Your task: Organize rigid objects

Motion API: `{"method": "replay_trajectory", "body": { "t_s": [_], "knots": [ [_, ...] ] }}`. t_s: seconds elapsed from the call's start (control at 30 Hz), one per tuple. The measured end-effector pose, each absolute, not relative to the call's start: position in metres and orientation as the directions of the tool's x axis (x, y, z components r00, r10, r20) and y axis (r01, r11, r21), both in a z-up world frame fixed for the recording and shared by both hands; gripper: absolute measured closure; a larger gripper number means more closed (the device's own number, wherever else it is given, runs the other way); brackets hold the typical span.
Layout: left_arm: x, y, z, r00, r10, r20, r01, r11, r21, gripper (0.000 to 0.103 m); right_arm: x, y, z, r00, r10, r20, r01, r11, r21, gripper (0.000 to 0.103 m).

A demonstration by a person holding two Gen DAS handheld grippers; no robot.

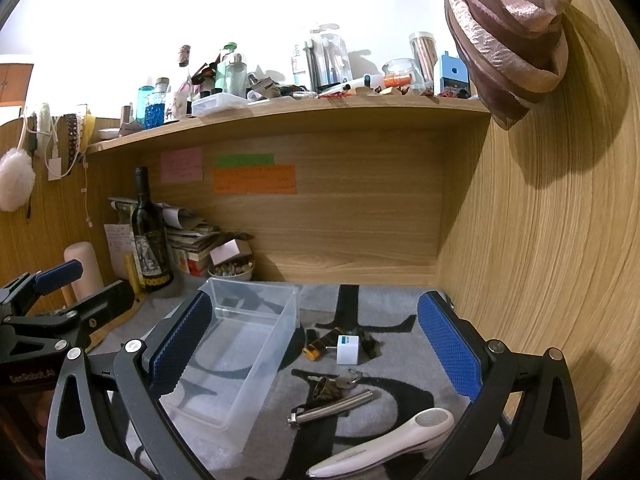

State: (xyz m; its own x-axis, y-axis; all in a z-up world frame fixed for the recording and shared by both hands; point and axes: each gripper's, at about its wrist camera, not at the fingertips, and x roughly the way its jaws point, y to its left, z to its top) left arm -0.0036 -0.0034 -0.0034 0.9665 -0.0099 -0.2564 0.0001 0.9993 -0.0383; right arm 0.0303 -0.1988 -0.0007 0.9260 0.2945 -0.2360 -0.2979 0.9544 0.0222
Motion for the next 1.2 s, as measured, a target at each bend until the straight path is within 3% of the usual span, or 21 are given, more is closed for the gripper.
{"method": "replay_trajectory", "body": {
  "t_s": [0.87, 1.0, 1.2],
  "knots": [
    [0.000, -0.001, -0.006, 0.963, -0.021, -0.268, 0.011, 0.999, -0.039, 0.000, 0.036, -0.193, -0.005, 0.921, 0.291, -0.260, -0.296, 0.955, 0.018, 0.000],
    [0.010, 0.008, -0.014, 0.946, -0.026, -0.323, 0.015, 0.999, -0.036, 0.000, 0.047, -0.196, -0.014, 0.912, 0.271, -0.309, -0.274, 0.961, 0.032, 0.000],
    [0.038, 0.049, -0.037, 0.879, -0.035, -0.475, -0.013, 0.995, -0.097, 0.000, 0.065, -0.203, -0.038, 0.886, 0.193, -0.422, -0.196, 0.980, 0.036, 0.000]
  ]
}}
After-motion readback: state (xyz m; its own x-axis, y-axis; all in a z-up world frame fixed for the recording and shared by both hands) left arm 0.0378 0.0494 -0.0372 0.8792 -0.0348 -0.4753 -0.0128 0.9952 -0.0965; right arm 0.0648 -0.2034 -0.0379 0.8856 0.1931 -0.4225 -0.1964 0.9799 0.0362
